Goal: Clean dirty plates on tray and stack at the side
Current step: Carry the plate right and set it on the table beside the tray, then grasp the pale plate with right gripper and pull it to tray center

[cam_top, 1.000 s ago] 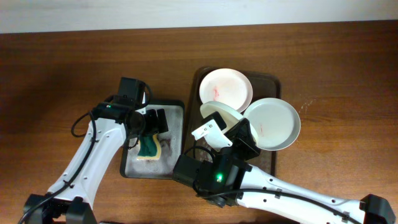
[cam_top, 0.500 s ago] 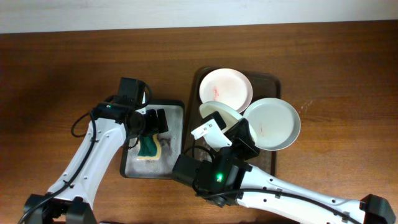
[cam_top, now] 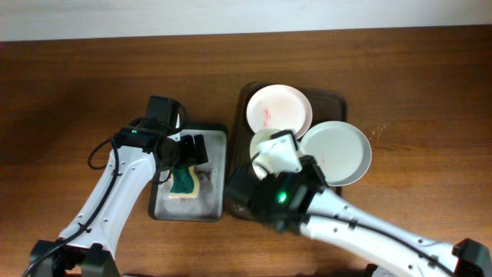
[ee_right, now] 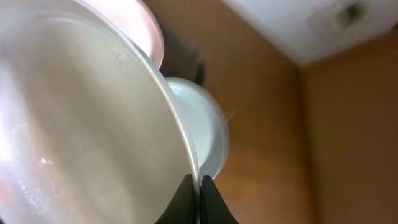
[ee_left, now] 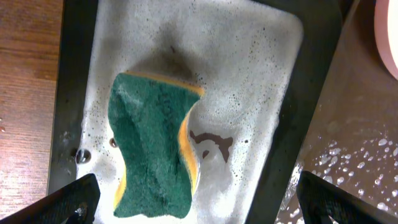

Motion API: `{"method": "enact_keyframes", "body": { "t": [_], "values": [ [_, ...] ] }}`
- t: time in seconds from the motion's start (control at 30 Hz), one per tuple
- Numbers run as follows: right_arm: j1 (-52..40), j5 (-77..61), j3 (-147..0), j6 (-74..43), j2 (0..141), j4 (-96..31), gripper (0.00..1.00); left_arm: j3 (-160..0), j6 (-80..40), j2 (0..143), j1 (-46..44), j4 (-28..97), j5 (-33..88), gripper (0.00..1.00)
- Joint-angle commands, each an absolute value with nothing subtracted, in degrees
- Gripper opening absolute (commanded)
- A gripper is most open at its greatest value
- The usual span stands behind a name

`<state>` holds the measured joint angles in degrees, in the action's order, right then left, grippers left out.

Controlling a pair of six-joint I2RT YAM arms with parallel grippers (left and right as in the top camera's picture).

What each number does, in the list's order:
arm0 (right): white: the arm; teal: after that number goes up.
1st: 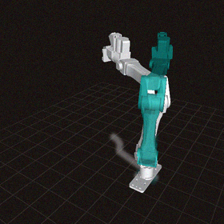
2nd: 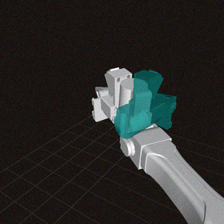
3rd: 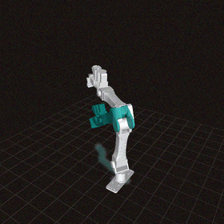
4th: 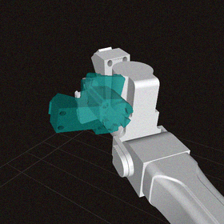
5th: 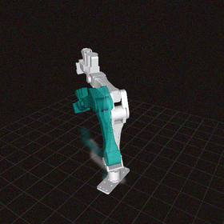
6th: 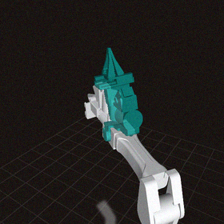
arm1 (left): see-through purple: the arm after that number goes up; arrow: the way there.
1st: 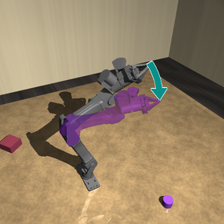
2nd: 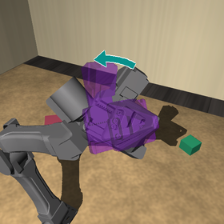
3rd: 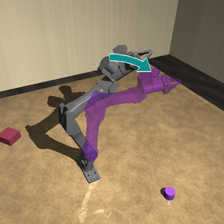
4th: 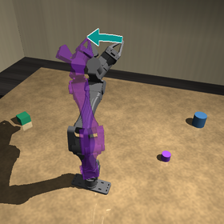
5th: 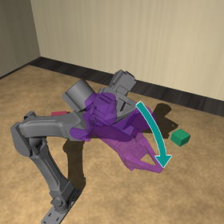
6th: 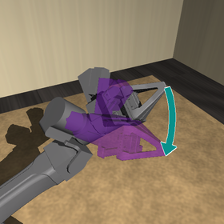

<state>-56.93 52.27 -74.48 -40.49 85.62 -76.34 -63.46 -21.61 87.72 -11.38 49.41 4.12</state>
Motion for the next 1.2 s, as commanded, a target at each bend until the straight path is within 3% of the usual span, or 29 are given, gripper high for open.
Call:
{"method": "enact_keyframes", "body": {
  "t": [0.0, 0.13, 0.27, 0.33, 0.5, 0.8, 0.83, 0.87, 0.9, 0.97, 1.07, 1.17],
  "values": [
    [-44.88, 37.32, -76.51, -42.94, 82.54, -74.94, 0.04, -64.73, -20.91, 86.30, -10.96, 49.30, 4.56, 1.00],
    [-18.96, 8.23, -79.11, -18.46, 80.20, -66.92, 0.04, -64.73, -20.91, 86.28, -10.96, 49.30, 4.56, 0.99],
    [12.10, -19.57, -79.31, -10.46, 80.79, -62.72, 0.04, -64.73, -20.91, 86.30, -10.96, 49.30, 4.56, 0.99],
    [28.16, -22.04, -79.31, -10.28, 82.76, -61.28, 0.04, -64.73, -20.91, 86.28, -10.96, 49.30, 4.56, 1.00],
    [44.25, -19.46, -79.29, -13.54, 90.50, -57.67, 0.04, -64.73, -20.91, 86.28, -10.96, 49.30, 4.56, 0.99],
    [47.22, -10.07, -79.18, -13.76, 106.59, -55.66, 0.04, -64.73, -20.91, 86.28, -10.96, 49.30, 4.56, 0.99],
    [47.22, -9.63, -79.13, -13.76, 106.54, -55.70, 0.11, -64.73, -20.91, 86.30, -10.96, 49.30, 4.56, 0.99],
    [47.22, -9.89, -79.13, -13.76, 106.54, -56.21, 0.41, -64.73, -20.91, 86.28, -10.96, 49.30, 4.56, 0.99],
    [47.18, -11.46, -79.15, -13.58, 106.32, -56.45, 0.50, -64.73, -20.91, 86.28, -10.96, 49.30, 4.56, 1.00],
    [44.93, -19.18, -79.20, -9.17, 102.96, -56.03, 0.57, -64.73, -20.91, 86.28, -10.96, 49.30, 4.56, 0.99],
    [37.93, -19.25, -79.20, -7.16, 96.29, -57.28, 0.57, -64.73, -20.91, 86.28, -10.96, 49.30, 4.56, 0.99],
    [25.06, -12.78, -79.18, -4.82, 91.64, -62.37, 0.57, -64.73, -20.91, 86.28, -10.96, 49.30, 4.56, 0.99]
  ]
}}
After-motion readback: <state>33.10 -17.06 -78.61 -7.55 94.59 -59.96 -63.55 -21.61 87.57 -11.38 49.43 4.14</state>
